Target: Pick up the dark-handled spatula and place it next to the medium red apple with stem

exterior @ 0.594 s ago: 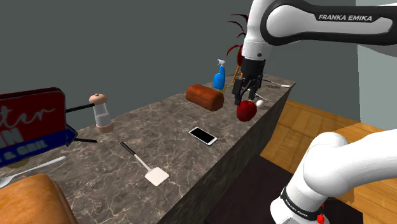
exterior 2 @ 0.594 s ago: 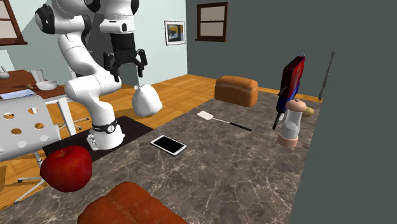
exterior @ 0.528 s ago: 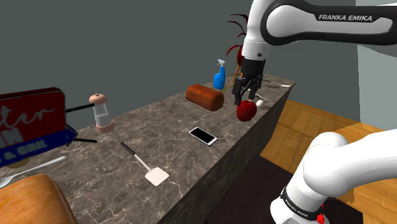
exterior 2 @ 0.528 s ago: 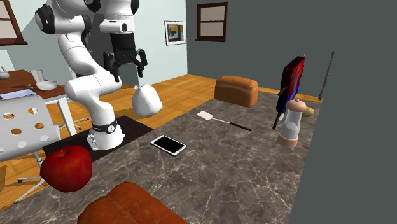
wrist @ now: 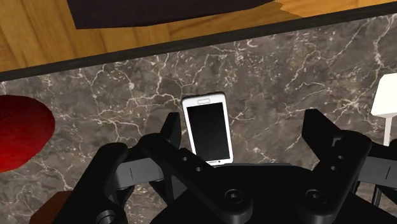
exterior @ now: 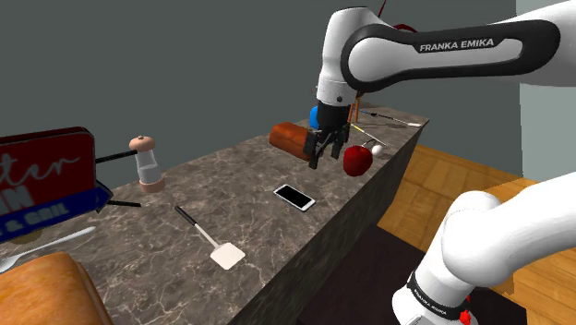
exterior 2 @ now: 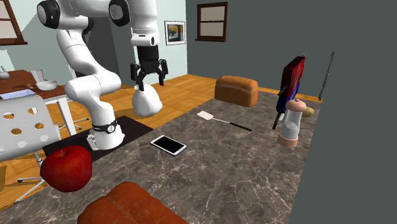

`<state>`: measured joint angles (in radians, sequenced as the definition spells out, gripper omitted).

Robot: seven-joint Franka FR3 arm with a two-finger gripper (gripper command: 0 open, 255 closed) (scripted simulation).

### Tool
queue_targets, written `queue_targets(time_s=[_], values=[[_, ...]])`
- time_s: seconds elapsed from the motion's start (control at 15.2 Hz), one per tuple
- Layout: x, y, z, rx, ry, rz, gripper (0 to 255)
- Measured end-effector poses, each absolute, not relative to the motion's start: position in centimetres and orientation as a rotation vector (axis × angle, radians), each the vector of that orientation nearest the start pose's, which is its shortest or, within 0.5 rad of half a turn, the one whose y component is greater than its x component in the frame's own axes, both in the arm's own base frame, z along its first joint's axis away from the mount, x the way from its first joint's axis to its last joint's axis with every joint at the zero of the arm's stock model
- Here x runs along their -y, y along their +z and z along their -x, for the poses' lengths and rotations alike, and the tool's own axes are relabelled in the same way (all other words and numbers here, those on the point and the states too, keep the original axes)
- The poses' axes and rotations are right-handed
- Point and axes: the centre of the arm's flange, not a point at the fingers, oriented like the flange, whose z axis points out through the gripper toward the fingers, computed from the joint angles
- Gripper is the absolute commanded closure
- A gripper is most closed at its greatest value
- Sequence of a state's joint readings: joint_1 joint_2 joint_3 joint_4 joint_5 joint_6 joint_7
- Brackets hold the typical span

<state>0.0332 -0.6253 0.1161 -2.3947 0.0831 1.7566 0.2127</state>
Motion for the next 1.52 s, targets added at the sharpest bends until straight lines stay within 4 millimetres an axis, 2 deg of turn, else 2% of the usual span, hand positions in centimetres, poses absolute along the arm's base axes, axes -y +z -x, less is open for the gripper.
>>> queue_targets(time_s=[1.06,1.19,1.52], values=[[-22.5,44.2,-46.2,-0.058,-0.051,3.136,0],[-24.0,43.2,-47.7,-0.046,-0.06,3.137,0],[-29.3,40.2,-50.5,-0.014,-0.083,3.139,0]])
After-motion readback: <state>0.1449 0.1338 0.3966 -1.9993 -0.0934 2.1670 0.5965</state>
